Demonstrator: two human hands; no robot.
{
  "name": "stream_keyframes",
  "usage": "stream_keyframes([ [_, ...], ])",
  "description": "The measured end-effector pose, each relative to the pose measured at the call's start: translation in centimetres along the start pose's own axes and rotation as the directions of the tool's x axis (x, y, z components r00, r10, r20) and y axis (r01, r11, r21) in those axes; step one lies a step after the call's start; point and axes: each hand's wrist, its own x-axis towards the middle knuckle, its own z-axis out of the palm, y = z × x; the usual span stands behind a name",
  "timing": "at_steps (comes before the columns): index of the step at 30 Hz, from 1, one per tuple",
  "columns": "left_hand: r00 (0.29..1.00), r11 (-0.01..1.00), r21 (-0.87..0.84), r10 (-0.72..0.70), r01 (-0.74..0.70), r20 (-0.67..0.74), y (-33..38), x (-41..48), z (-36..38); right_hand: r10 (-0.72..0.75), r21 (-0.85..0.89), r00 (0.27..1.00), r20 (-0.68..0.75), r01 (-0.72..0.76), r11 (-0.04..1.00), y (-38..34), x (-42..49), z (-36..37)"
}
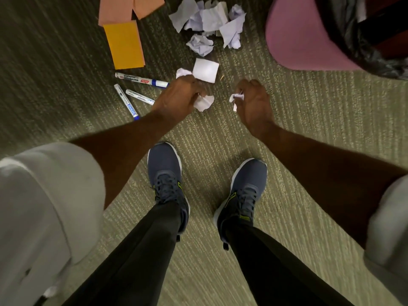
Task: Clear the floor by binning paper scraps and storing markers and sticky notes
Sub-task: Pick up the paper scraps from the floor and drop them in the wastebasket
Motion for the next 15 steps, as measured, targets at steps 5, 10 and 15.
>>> stream_keyframes([
  [5,0.986,0.98,-0.2,-0.047,0.015,-0.159,2.3,-2.4,-3.6,-0.03,0.096,0.999,-0.033,0.033,0.995,-3.1,-3.4,-3.4],
  [10,0.935,0.936,-0.351,-0.119,-0.006,-0.333,6.7,-3.2,-8.8,-0.048,0.264,0.981,-0.189,0.098,0.96,-6.6,-5.9,-8.5],
  [15,0.839,0.885,-0.462,-0.207,-0.059,-0.503,11.9,-3.4,-15.0,0.016,0.353,0.914,-0.406,0.141,0.925,-9.0,-7.9,-15.5],
])
